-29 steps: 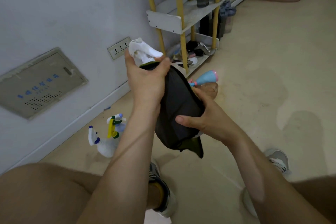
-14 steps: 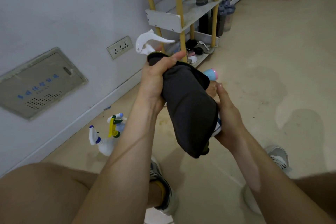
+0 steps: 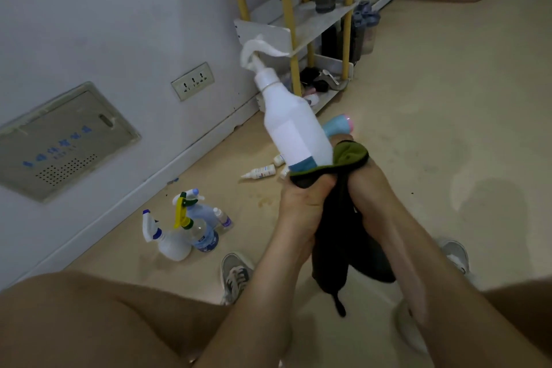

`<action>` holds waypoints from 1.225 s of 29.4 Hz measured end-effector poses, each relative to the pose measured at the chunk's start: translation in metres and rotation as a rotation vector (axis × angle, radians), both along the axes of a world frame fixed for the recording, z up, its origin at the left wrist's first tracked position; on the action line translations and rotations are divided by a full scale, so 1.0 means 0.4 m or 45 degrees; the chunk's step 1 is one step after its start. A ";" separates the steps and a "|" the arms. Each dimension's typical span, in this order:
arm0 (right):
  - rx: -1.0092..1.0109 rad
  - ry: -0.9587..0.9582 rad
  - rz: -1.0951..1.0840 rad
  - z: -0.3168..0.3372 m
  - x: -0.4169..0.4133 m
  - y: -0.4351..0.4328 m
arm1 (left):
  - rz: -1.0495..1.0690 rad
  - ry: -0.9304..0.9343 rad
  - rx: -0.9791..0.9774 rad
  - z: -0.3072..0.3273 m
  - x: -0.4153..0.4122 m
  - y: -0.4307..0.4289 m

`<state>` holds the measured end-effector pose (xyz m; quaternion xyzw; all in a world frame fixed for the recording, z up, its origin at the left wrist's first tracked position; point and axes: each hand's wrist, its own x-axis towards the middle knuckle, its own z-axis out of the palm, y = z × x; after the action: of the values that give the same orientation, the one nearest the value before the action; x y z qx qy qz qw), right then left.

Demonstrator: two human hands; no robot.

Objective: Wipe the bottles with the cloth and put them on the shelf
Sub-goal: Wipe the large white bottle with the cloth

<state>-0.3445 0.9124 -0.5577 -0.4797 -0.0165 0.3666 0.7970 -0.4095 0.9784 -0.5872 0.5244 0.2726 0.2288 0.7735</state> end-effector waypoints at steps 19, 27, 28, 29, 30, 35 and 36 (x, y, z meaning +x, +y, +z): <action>-0.410 -0.875 -0.027 0.057 0.086 -0.086 | 0.148 0.776 0.868 0.102 -0.027 0.165; -0.309 -0.630 0.054 0.004 0.006 0.003 | 0.276 0.174 -0.063 0.254 0.047 0.132; -0.292 -0.564 0.041 0.006 0.003 0.010 | 0.179 0.082 -0.006 0.262 0.026 0.110; -0.280 -0.508 0.028 0.007 0.005 0.015 | 0.052 0.005 0.113 0.267 0.002 0.088; -0.260 -0.471 0.014 0.007 0.008 0.017 | -0.091 -0.019 0.291 0.265 -0.022 0.071; 0.055 -0.266 -0.002 0.012 -0.023 0.016 | -0.146 0.062 0.968 0.180 -0.017 0.063; 0.080 -0.267 0.014 0.015 -0.032 0.016 | -0.022 0.094 1.030 0.168 -0.001 0.064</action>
<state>-0.3573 0.9188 -0.5517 -0.4902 -0.1139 0.3182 0.8034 -0.4099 1.0039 -0.5199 0.7966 0.1838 0.2921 0.4964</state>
